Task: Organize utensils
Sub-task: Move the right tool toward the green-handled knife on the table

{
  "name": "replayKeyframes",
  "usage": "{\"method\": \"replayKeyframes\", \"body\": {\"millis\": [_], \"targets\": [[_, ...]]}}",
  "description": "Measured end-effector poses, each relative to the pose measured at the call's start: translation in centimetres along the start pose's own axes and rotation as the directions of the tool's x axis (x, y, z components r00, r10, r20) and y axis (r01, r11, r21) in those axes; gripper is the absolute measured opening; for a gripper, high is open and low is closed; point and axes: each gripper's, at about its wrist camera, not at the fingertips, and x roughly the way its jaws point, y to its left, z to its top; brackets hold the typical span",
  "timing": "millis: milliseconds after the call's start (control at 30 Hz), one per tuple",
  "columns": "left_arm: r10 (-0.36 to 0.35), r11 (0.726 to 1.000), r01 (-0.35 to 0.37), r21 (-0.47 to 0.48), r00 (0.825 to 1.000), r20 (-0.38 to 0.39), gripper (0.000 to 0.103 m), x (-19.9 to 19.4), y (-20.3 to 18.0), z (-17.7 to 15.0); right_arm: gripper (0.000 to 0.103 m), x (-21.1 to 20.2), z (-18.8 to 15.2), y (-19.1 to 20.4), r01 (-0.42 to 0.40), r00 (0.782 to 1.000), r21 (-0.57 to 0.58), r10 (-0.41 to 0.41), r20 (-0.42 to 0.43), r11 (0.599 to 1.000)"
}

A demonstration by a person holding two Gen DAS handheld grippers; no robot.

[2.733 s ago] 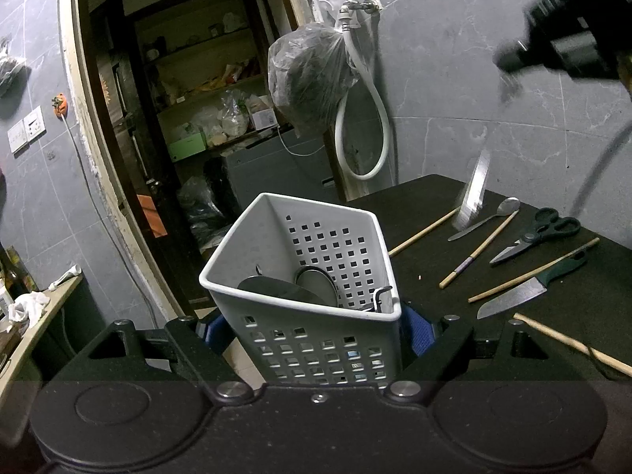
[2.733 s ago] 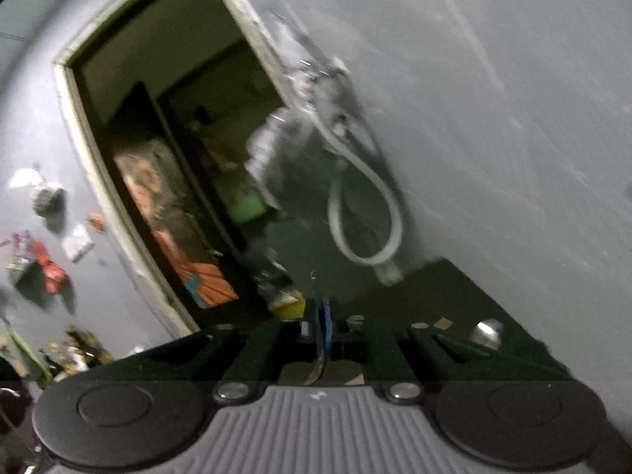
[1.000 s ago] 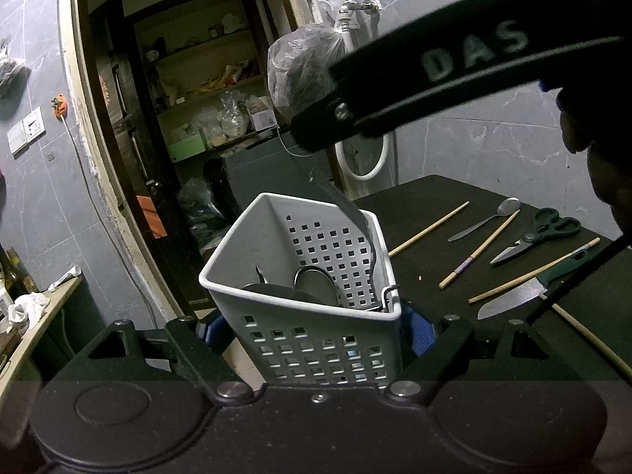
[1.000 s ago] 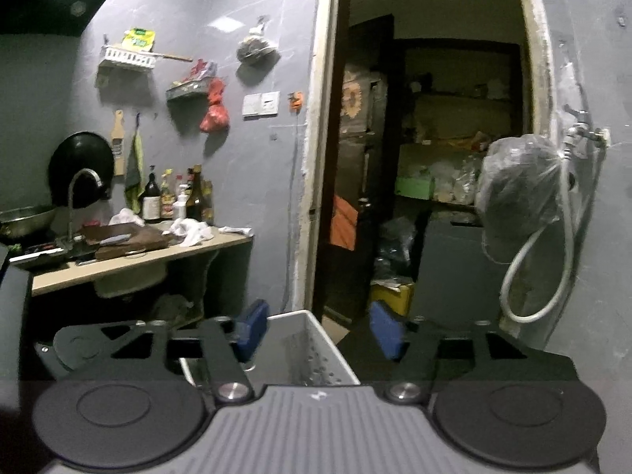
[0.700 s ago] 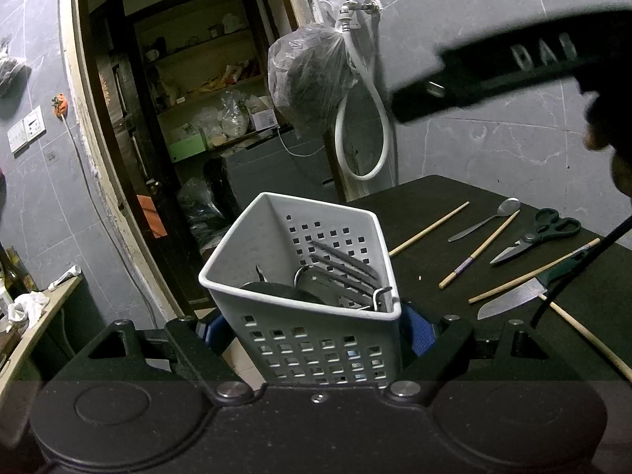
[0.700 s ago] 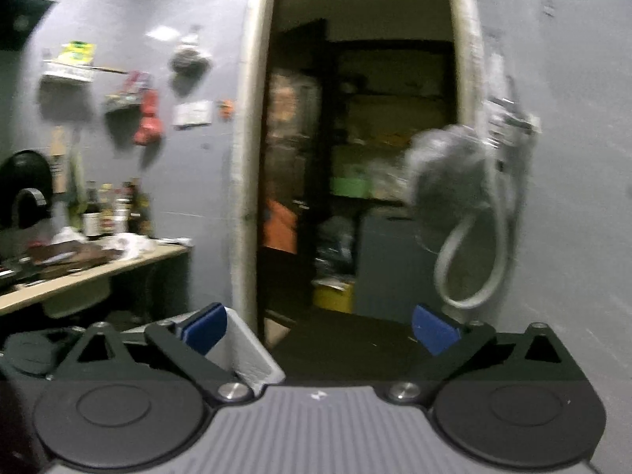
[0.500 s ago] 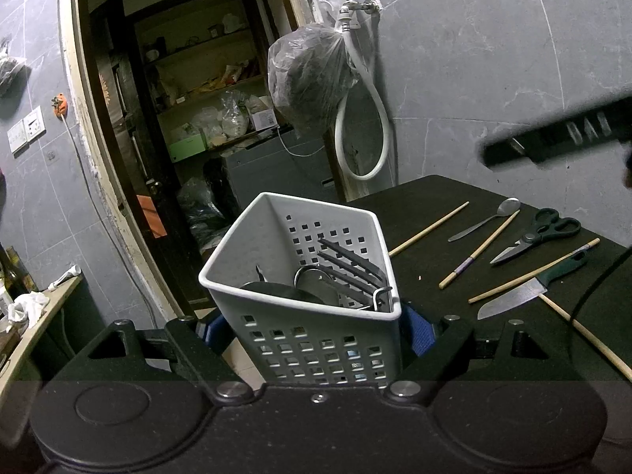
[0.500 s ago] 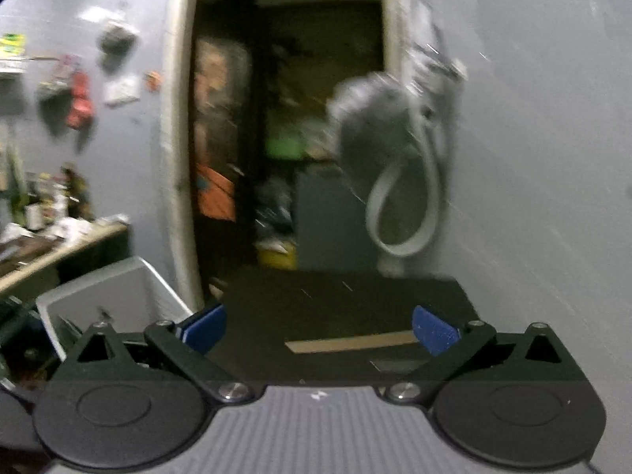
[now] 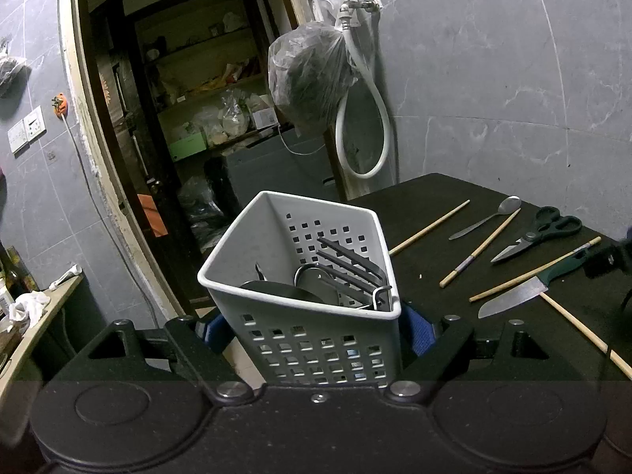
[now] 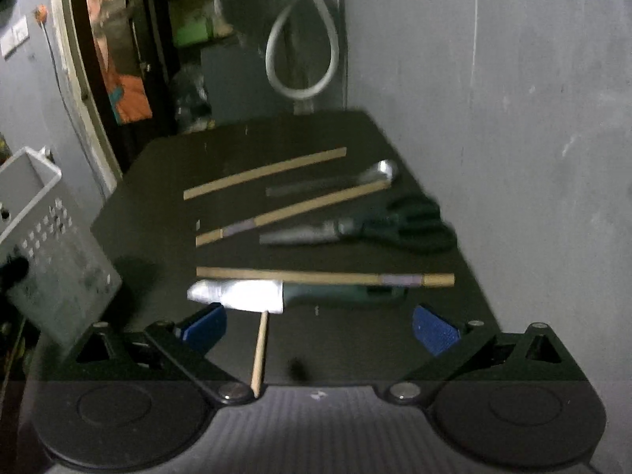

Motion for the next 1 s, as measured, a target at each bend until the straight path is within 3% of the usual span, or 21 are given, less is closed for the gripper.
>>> {"method": "replayKeyframes", "body": {"millis": [200, 400, 767, 1000], "targets": [[0.000, 1.000, 0.000, 0.000, 1.000, 0.000, 0.086, 0.0, 0.0, 0.0, 0.103, 0.7, -1.0, 0.6, -0.082, 0.989, -0.078, 0.071, -0.132, 0.994], [-0.001, 1.000, 0.001, 0.001, 1.000, -0.007, 0.086, 0.1, 0.0, 0.0, 0.103, 1.2, -1.8, 1.1, -0.105, 0.977, -0.096, 0.084, -0.198, 0.990], [0.000, 1.000, 0.000, 0.002, 1.000, -0.009, 0.086, 0.1, -0.1, 0.0, 0.103, 3.8, 0.2, -0.4, -0.035, 0.995, -0.056, 0.030, -0.091, 0.998], [0.000, 1.000, 0.000, 0.001, 1.000, -0.009, 0.086, 0.1, -0.1, 0.0, 0.103, 6.3, 2.2, -3.1, -0.073, 0.997, -0.008, 0.072, -0.036, 0.997]]}}
